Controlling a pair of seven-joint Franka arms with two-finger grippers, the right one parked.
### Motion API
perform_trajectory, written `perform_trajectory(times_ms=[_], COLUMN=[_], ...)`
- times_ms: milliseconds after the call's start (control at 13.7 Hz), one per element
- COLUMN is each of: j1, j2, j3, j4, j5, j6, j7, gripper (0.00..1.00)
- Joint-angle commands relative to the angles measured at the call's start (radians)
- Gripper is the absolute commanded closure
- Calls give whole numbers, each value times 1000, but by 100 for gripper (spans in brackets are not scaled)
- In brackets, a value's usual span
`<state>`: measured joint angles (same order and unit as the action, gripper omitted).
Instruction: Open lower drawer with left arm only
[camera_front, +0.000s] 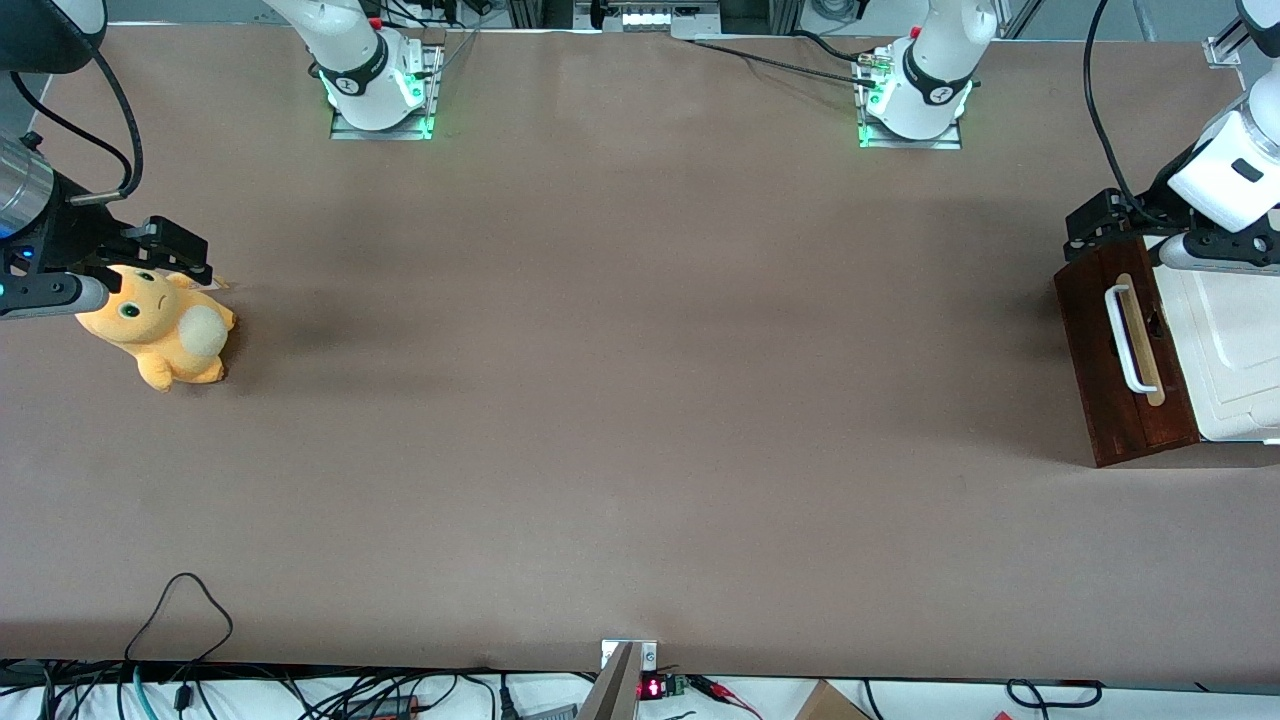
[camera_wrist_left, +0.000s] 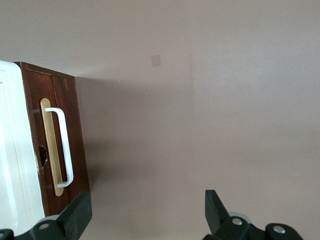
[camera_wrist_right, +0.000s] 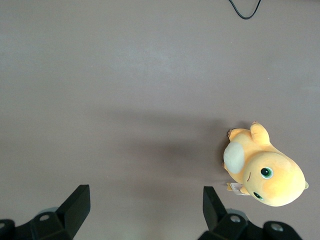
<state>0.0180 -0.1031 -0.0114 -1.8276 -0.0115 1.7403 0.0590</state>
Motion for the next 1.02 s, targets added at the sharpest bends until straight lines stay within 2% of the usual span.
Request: perform_trajectory(times_ms=[0, 951], j1=[-1, -1], j2=[-6, -3], j3=[7, 14], j4=[8, 2], j5=[-21, -7], j6=[-25, -84], j7=[24, 56], gripper=[0, 0])
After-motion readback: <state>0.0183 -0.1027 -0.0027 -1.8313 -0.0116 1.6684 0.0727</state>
